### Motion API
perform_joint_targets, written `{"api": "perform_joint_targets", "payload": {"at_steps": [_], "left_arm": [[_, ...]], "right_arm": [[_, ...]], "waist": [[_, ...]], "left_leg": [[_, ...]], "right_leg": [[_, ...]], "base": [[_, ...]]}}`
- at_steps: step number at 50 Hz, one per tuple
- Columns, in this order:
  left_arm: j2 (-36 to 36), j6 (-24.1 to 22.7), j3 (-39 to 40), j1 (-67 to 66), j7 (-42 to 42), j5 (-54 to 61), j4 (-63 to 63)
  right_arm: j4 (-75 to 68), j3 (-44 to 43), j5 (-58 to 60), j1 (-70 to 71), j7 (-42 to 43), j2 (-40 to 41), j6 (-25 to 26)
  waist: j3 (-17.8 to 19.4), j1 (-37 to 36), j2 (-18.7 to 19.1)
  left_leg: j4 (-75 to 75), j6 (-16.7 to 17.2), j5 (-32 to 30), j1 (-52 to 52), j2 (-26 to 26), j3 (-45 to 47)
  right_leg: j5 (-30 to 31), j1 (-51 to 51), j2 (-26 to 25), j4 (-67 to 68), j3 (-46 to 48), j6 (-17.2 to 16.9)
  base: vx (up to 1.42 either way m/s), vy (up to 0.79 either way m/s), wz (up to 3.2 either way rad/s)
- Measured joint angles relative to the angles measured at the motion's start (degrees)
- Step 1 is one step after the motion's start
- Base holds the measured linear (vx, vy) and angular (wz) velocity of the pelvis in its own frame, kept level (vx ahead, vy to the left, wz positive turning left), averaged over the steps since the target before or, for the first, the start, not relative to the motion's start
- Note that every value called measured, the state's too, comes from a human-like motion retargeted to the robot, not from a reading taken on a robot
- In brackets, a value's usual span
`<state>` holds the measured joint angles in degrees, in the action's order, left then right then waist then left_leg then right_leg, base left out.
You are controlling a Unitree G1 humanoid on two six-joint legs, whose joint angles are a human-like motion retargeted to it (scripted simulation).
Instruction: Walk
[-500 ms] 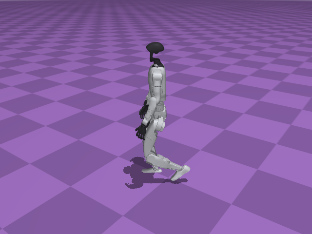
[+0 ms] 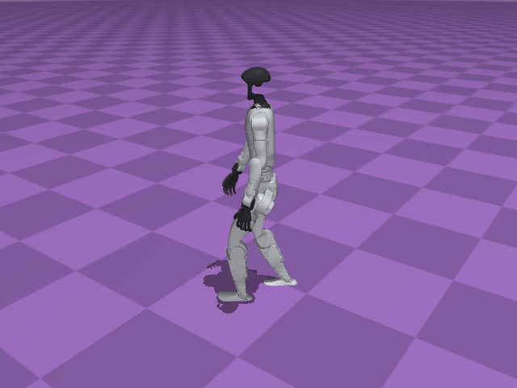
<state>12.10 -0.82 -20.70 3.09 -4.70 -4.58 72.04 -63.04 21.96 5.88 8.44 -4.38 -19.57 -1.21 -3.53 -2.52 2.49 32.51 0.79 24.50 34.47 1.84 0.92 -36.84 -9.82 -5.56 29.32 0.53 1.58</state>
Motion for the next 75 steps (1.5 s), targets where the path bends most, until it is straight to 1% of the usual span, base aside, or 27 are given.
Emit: {"api": "perform_joint_targets", "payload": {"at_steps": [5,8,11,13,15,18,20,22,23,25,27,28,30,32,33,35,38,40,44,48,53,57,60,62,66,68,75], "left_arm": [[0.11,0.28,-0.34,0.2,-0.03,-0.06,0.31],[0.32,0.33,-0.72,0.81,0.05,-0.03,0.13],[0.58,0.34,-1.26,1.58,0.14,-0.04,-0.41],[0.84,0.33,-1.78,2.22,0.25,-0.21,-0.92],[1.14,0.31,-2.32,2.95,0.42,-0.47,-1.5],[1.66,0.29,-3.1,4.14,0.83,-1.11,-2.4],[2.11,0.47,-3.15,5.98,0.91,-1.55,-2.84],[2.2,0.41,-3.63,6.01,1.5,-2.03,-3.27],[2.31,0.43,-3.74,6.22,1.73,-2.26,-3.49],[2.53,0.67,-3.38,7.75,1.76,-2.63,-3.81],[2.4,0.63,-3.63,7.69,2.16,-2.88,-4.16],[2.48,0.69,-3.46,8.29,2.13,-2.95,-4.31],[2.26,0.58,-3.73,8.08,2.35,-3.11,-4.62],[2.26,0.52,-3.59,8.77,2.18,-3.02,-4.86],[2.07,0.41,-3.8,8.44,2.26,-3.02,-4.97],[2.04,0.27,-3.77,8.88,1.98,-2.93,-5.07],[1.62,-0.02,-4.22,7.84,1.85,-2.91,-5.16],[1.6,-0.12,-4.08,8.18,1.33,-2.81,-5.02],[1.28,-0.33,-4.63,6.69,1.04,-3.04,-4.69],[1.2,-0.42,-4.89,5.63,0.57,-3.33,-4.13],[0.97,-0.42,-4.92,4.28,0.34,-3.61,-3.21],[0.78,-0.38,-4.72,3.39,0.51,-3.68,-2.44],[0.69,-0.35,-4.55,2.87,0.72,-3.77,-2.01],[0.74,-0.24,-4.16,3.31,0.73,-3.71,-1.74],[0.59,-0.26,-4.23,2.53,1.21,-3.63,-1.63],[0.63,-0.19,-4.04,3.09,1.17,-3.47,-1.63],[0.24,-0.33,-4.39,3.08,1.59,-3.38,-2.12]], "right_arm": [[-1.06,-0.08,-0.1,-1.24,-0.23,0.65,0.13],[-2.14,-0.23,0.14,-1.96,-0.6,1.1,0.34],[-3.1,-0.39,0.34,-2.71,-1.14,1.44,0.55],[-3.59,-0.44,0.45,-3.14,-1.55,1.59,0.69],[-3.92,-0.5,0.48,-3.48,-1.9,1.73,0.79],[-4.18,-0.68,0.54,-3.78,-2.15,1.9,0.82],[-4.39,-1.09,0.54,-2.86,-2.35,1.7,0.86],[-4.36,-1.16,0.56,-3.67,-1.95,2.0,0.8],[-4.32,-1.26,0.54,-3.86,-1.81,2.11,0.79],[-4.42,-1.54,0.5,-2.92,-1.75,1.87,0.97],[-4.48,-1.63,0.53,-3.52,-1.44,2.16,1.07],[-4.57,-1.71,0.52,-3.11,-1.41,2.11,1.25],[-4.77,-1.76,0.54,-3.69,-1.19,2.41,1.46],[-5.12,-1.82,0.49,-3.14,-1.25,2.43,1.91],[-5.26,-1.8,0.49,-3.55,-1.16,2.63,2.04],[-5.73,-1.78,0.35,-3.01,-1.21,2.73,2.51],[-6.14,-1.64,0.33,-3.72,-1.08,3.29,2.86],[-6.69,-1.66,0.26,-2.81,-1.42,3.28,3.16],[-6.92,-1.35,0.28,-3.37,-1.56,3.78,3.24],[-6.97,-1.04,0.1,-3.31,-1.88,4.04,3.18],[-6.71,-0.74,-0.28,-3.36,-1.98,4.2,2.97],[-6.38,-0.52,-0.5,-3.4,-1.55,4.3,2.73],[-6.1,-0.37,-0.61,-3.4,-1.02,4.33,2.59],[-6.0,-0.38,-0.71,-2.63,-0.82,4.12,2.53],[-5.66,-0.11,-0.69,-2.94,-0.03,4.24,2.37],[-5.63,-0.11,-0.72,-2.2,0.08,4.03,2.38],[-5.77,0.3,-0.62,-2.28,0.6,4.21,2.41]], "waist": [[-0.55,0.78,-1.98],[-0.5,1.49,-3.64],[-0.43,2.54,-5.43],[-0.4,3.32,-6.62],[-0.36,4.07,-7.62],[-0.36,5.38,-8.61],[-0.07,6.1,-8.74],[-0.1,7.12,-9.15],[-0.1,7.57,-9.09],[0.28,7.98,-7.58],[0.36,8.78,-7.69],[0.55,8.88,-6.75],[0.63,9.49,-6.91],[0.83,9.42,-5.28],[0.83,9.66,-5.59],[0.74,9.34,-3.96],[0.52,9.44,-4.4],[0.15,8.42,-2.2],[-0.29,7.93,-2.58],[-0.87,7.11,-2.05],[-1.18,6.15,-1.28],[-1.25,5.5,-0.49],[-1.3,5.11,0.15],[-0.41,5.05,1.12],[-0.61,4.54,2.03],[-0.43,4.61,2.7],[-0.3,4.32,4.46]], "left_leg": [[2.91,-2.1,0.69,-2.01,2.18,1.6],[3.58,-3.85,2.73,-4.04,4.26,2.46],[3.39,-5.27,3.91,-6.26,6.81,3.08],[2.74,-6.08,4.57,-7.8,8.53,3.5],[1.85,-6.85,5.16,-9.28,10.02,3.86],[0.24,-7.65,5.78,-11.29,11.91,3.95],[-5.69,-7.9,3.95,-14.61,12.92,3.33],[-4.63,-8.09,5.15,-15.1,13.88,3.2],[-4.61,-8.09,5.57,-15.51,14.09,2.95],[-9.02,-7.79,4.64,-18.3,13.2,1.79],[-8.43,-7.81,5.54,-19.02,13.79,1.27],[-10.23,-7.64,5.29,-20.26,13.02,0.62],[-9.49,-7.69,6.23,-20.9,13.55,0.01],[-11.94,-7.54,6.15,-22.73,12.0,-1.15],[-11.03,-7.68,6.76,-22.79,12.49,-1.43],[-12.91,-7.54,6.83,-24.09,10.82,-2.44],[-10.46,-7.93,8.58,-24.11,11.58,-3.26],[-12.63,-7.64,8.58,-25.21,8.98,-3.96],[-8.61,-8.06,11.28,-24.93,9.42,-4.79],[-5.49,-8.26,13.99,-25.14,8.57,-5.86],[-1.06,-8.3,17.74,-26.12,7.22,-7.43],[2.8,-7.69,19.99,-26.98,5.66,-8.49],[5.45,-6.68,20.56,-27.51,4.31,-9.08],[5.14,-5.85,20.04,-29.51,2.62,-9.77],[10.42,-4.45,20.96,-28.92,0.72,-10.09],[10.6,-3.82,20.48,-29.48,-0.52,-10.57],[15.26,-2.54,20.96,-29.16,-3.76,-11.19]], "right_leg": [[-4.29,0.26,2.51,7.3,-0.75,-0.35],[-4.77,0.26,4.95,12.78,-0.53,-1.66],[-3.03,-0.56,7.69,19.56,-0.65,-3.83],[-0.01,-1.72,10.09,25.0,-0.17,-5.47],[2.82,-3.51,12.97,30.82,0.76,-6.34],[4.15,-7.15,16.62,38.06,1.63,-6.19],[4.56,-10.06,18.62,40.61,2.07,-5.44],[3.19,-12.32,20.79,42.4,2.69,-4.66],[2.47,-13.54,21.45,42.54,3.03,-4.21],[1.97,-15.89,20.87,40.42,4.02,-3.14],[0.84,-17.88,21.69,38.59,4.27,-2.96],[0.99,-18.72,20.74,36.38,4.79,-2.67],[0.69,-20.58,21.07,33.76,4.67,-2.96],[2.13,-21.74,18.74,28.44,5.23,-3.1],[2.4,-22.61,18.88,27.19,4.79,-3.64],[4.76,-23.36,16.15,21.11,5.11,-4.2],[6.17,-25.49,15.41,17.01,3.74,-5.9],[9.82,-24.7,11.58,8.57,4.05,-6.39],[11.3,-26.4,10.21,5.93,2.3,-7.79],[13.82,-26.05,8.02,3.54,1.77,-8.11],[15.51,-24.06,5.5,3.56,1.67,-7.58],[14.34,-21.87,3.57,3.97,2.3,-6.26],[13.17,-20.13,2.24,3.94,3.06,-5.2],[13.89,-16.6,0.68,0.38,3.77,-4.48],[12.39,-15.58,-1.16,1.75,4.82,-3.55],[13.19,-13.41,-2.29,-1.39,5.31,-3.12],[13.03,-10.73,-5.2,-3.51,6.66,-2.15]], "base": [[0.3,0.1,-0.05],[0.28,0.11,0.03],[0.27,0.11,0.16],[0.25,0.11,0.19],[0.24,0.11,0.16],[0.24,0.09,0.17],[0.25,0.07,0.15],[0.24,0.05,0.24],[0.25,0.03,0.17],[0.26,0.02,0.07],[0.25,0.0,0.18],[0.25,-0.01,0.16],[0.24,-0.01,0.2],[0.25,-0.02,0.14],[0.24,-0.03,0.19],[0.24,-0.04,0.11],[0.21,-0.05,0.18],[0.23,-0.06,-0.1],[0.19,-0.07,0.13],[0.19,-0.09,0.1],[0.19,-0.09,0.09],[0.18,-0.09,0.07],[0.17,-0.08,0.08],[0.17,-0.08,0.08],[0.13,-0.07,0.07],[0.14,-0.06,0.13],[0.08,-0.04,0.08]]}}
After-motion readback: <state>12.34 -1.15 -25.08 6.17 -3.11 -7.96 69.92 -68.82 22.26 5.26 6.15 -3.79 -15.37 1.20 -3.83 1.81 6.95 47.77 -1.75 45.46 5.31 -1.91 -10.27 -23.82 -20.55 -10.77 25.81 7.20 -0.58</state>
